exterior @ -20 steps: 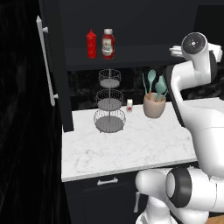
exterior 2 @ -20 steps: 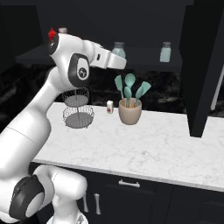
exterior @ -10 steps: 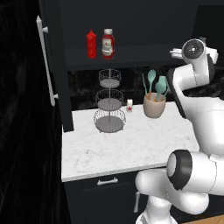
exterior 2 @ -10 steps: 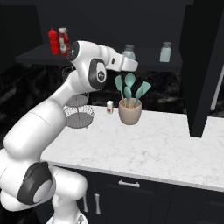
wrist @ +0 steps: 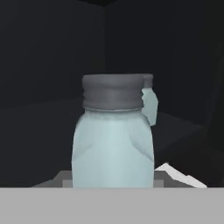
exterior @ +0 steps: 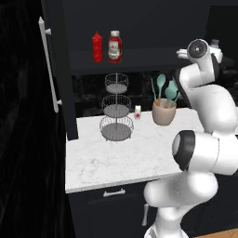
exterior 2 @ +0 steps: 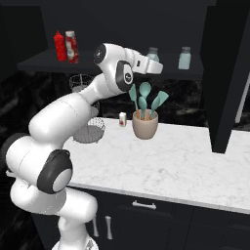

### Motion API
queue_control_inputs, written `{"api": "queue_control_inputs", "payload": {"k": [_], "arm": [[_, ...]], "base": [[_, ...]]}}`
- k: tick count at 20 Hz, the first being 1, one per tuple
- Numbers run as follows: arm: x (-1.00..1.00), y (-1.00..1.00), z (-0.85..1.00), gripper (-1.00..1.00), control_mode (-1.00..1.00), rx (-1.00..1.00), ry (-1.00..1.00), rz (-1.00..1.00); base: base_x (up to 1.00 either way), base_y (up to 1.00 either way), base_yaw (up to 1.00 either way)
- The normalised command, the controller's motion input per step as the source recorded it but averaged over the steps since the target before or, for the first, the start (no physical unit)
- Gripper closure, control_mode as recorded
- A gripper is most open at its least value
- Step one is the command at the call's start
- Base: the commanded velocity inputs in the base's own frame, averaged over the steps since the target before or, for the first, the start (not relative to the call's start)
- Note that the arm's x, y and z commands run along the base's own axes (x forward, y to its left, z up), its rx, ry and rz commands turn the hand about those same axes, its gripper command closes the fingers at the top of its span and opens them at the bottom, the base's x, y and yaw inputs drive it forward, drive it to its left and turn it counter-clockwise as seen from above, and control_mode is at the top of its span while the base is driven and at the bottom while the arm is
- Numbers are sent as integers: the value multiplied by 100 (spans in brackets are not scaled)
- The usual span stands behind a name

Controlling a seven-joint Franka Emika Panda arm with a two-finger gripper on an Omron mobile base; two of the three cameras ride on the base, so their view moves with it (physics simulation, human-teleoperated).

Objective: Put the shaker and condiment bottle from the counter next to their counterparts in the cabinet.

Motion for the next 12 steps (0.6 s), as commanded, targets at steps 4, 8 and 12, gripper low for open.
{"api": "queue_control_inputs", "payload": {"k": [4, 8, 12], "arm": [[59, -19, -7, 100, -100, 0, 0, 0], [49, -23, -8, 100, -100, 0, 0, 0], [48, -23, -6, 100, -100, 0, 0, 0]], "base": [[0, 0, 0], [0, 0, 0], [0, 0, 0]]}}
